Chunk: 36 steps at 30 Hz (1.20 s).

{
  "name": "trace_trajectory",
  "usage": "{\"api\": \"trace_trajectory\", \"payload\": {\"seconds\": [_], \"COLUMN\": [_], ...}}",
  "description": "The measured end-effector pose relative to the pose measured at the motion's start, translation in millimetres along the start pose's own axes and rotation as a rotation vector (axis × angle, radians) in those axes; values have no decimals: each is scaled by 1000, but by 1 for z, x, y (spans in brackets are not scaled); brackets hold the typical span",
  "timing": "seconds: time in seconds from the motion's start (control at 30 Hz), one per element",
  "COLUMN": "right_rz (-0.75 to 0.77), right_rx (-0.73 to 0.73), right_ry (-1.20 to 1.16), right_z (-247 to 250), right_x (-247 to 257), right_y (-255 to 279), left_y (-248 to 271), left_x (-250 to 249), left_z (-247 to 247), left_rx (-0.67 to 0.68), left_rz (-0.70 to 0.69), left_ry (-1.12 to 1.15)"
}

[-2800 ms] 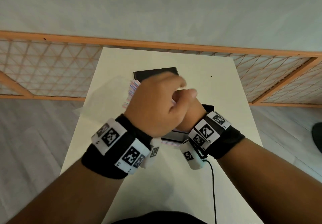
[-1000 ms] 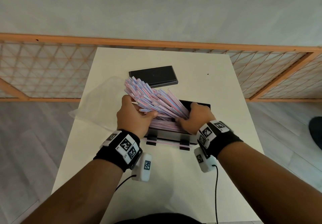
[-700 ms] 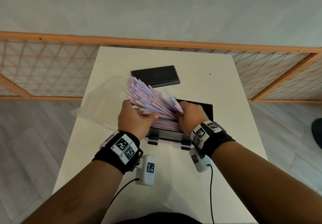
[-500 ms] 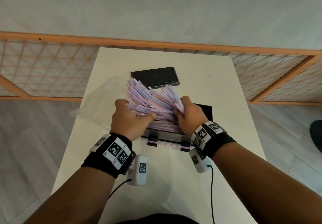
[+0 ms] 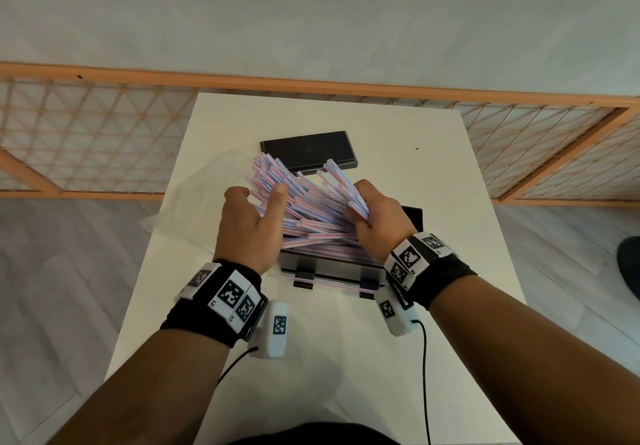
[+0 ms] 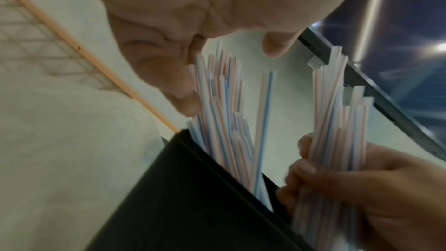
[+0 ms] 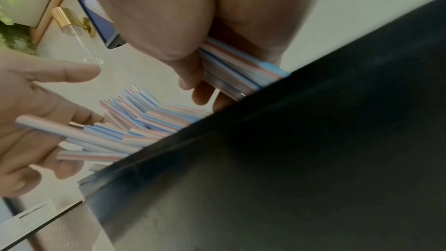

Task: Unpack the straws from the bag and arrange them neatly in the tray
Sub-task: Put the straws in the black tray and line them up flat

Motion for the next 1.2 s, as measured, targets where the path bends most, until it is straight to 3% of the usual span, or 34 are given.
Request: {"api": "trace_trajectory", "payload": {"seconds": [0.13,0.27,0.37,0.43,0.5,0.6,0.77,0.9,0.97,1.03,1.1,1.13,1.2], "right_rz": [59,102,197,254,278,297,349,461,462,445,423,421,416], "right_rx": [29,68,78,56,34,61,36,29,63,77,105,114,117], "right_ry": [-15,-12,118,200,297,363,349,349,267,179,114,102,94], "right_z": [-1,-5,-14,-21,-28,-36,-26,-19,-20,-22,-26,-27,-27], "right_x": [8,16,27,38,48,51,49,58,58,56,50,47,41], "right_y": [3,4,7,9,11,16,20,20,22,22,21,22,22], "left_y": [0,21,40,50,59,58,46,26,23,26,35,39,40], "left_x": [-14,-65,-95,-104,-104,-95,-75,-40,-36,-37,-30,-25,-19], "left_z": [16,48,32,7,-14,-14,26,51,43,17,-12,-23,-32], "left_rx": [-94,-256,-51,110,147,0,-222,-314,-171,150,453,540,552], "left_rz": [-76,-484,-678,-701,-735,-732,-695,-511,-527,-518,-343,-265,-234], "left_ry": [-93,106,252,222,143,99,90,-10,-91,0,165,189,93]}}
Point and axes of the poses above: each hand's wrist, its own y-axis away from the middle knuckle, its own z-axis out of the back of the hand, x = y × z, the point moved 10 cm from there along -y, towards the middle knuckle, and after that the axes turned 3 degrees about -y, right-handed, at the moved point
